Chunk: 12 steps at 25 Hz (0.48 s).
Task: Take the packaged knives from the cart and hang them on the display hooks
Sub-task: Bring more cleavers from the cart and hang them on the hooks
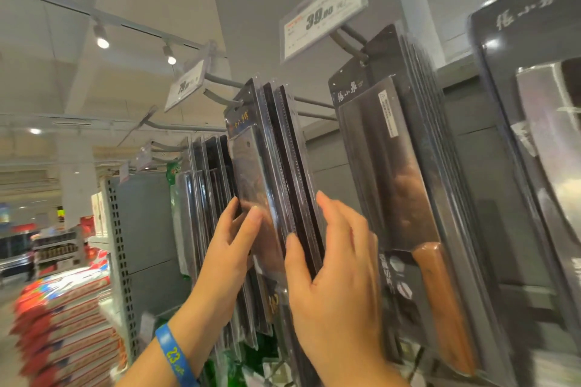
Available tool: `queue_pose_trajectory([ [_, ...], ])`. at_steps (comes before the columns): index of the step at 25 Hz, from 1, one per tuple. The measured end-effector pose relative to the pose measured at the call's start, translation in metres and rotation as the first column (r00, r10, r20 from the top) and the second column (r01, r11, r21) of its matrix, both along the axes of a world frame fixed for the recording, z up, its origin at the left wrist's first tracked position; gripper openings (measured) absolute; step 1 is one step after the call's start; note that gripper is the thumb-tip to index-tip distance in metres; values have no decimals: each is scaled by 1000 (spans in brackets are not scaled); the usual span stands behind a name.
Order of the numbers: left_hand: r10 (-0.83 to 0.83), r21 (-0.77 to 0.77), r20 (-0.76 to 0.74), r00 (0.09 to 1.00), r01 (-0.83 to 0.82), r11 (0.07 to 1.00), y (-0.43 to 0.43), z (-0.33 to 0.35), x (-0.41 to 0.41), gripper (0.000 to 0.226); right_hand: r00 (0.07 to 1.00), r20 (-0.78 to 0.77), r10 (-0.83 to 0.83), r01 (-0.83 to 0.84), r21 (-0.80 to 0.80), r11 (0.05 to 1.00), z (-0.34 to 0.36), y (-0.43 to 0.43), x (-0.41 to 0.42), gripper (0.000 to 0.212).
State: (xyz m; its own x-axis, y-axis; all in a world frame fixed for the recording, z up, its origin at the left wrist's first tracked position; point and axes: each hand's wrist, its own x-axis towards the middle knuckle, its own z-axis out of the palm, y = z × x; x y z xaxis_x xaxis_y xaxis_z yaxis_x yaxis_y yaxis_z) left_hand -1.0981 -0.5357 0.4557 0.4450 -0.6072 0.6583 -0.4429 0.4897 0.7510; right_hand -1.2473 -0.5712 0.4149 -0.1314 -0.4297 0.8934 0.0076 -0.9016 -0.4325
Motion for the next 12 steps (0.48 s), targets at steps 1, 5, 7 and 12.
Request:
queue_pose_trajectory([
  [1,24,25,-4,1000,-24,999,1,-10,-1,88,999,14,42,-42,44,998,-11,3,-2,50],
  [5,124,97,-43,991,-119,988,14,-53,-7,89,981,-74,178,-161,193,968,-54,6,-11,47],
  [7,162,134,-40,986,-155,979,24,-70,-10,90,966,-143,218,-175,262,949,-69,9,-16,42],
  [12,375,60,43,926,-377,924,47,-111,-15,49,937,-176,303,-213,400,891,-100,18,-38,9],
])
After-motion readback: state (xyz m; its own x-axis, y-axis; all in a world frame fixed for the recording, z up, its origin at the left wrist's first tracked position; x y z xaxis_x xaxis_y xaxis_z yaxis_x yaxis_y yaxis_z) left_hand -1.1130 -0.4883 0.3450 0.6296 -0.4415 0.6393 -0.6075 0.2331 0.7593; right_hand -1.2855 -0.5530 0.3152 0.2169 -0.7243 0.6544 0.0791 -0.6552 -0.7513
